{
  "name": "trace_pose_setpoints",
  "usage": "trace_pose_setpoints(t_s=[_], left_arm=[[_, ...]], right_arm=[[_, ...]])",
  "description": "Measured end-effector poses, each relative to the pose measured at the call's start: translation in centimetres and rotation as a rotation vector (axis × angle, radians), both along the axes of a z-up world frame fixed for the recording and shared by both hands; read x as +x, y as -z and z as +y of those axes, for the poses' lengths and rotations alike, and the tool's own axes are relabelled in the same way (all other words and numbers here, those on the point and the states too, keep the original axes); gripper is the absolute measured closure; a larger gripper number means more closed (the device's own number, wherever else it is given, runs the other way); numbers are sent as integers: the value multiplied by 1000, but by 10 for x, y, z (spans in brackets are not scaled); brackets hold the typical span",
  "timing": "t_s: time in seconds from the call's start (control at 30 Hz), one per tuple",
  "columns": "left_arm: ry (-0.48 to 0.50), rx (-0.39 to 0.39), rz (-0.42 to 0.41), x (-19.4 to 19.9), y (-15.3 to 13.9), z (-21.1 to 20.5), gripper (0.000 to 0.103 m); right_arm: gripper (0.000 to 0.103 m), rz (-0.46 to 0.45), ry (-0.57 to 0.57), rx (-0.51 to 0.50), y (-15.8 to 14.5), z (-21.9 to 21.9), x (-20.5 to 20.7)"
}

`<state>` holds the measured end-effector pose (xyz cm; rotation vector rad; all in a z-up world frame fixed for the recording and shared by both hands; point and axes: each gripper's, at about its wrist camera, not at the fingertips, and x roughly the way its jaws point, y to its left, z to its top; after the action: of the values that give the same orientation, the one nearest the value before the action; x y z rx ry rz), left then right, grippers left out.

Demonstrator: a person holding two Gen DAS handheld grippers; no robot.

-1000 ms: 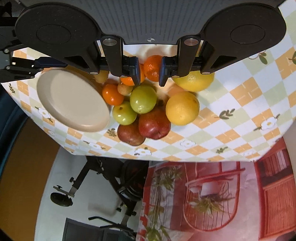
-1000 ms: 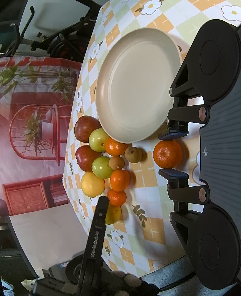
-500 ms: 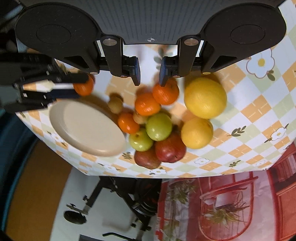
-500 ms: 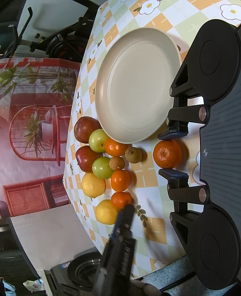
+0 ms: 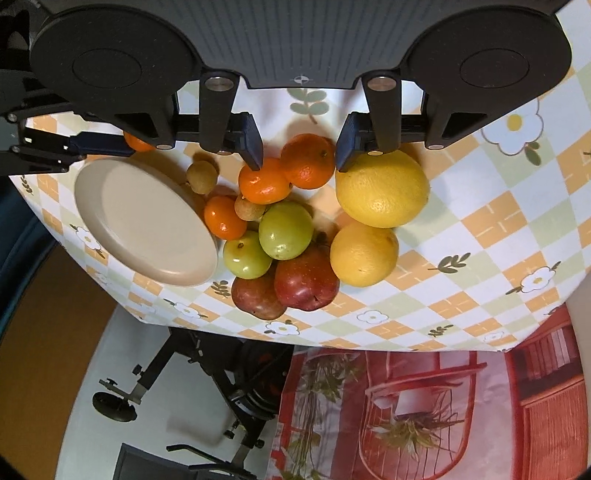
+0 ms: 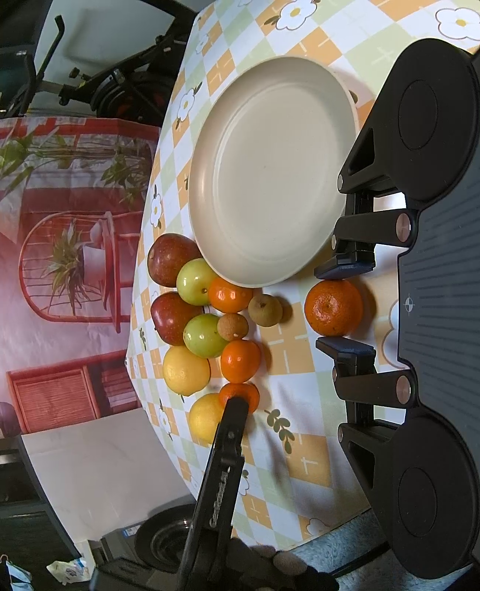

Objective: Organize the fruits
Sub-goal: 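Grasp another tangerine with the left tool while the right tool holds its tangerine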

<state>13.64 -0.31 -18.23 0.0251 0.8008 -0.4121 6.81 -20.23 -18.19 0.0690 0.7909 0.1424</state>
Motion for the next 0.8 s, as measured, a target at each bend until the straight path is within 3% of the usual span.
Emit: trace_pose_setpoints(t_s=[0.13, 0.2, 0.37, 0.8], left_arm=[[4, 53, -25, 2, 4, -8, 58], [3, 81, -26, 2, 7, -10, 68], [-3, 77, -29, -3, 4, -5, 68], [123, 79, 11, -32, 5, -5, 67]], right_arm=[[72, -1, 0, 1, 0, 0, 0], [72, -1, 1, 2, 0, 0, -1], [72, -1, 1, 2, 0, 0, -1], [72, 0, 6, -18, -1, 1, -3]])
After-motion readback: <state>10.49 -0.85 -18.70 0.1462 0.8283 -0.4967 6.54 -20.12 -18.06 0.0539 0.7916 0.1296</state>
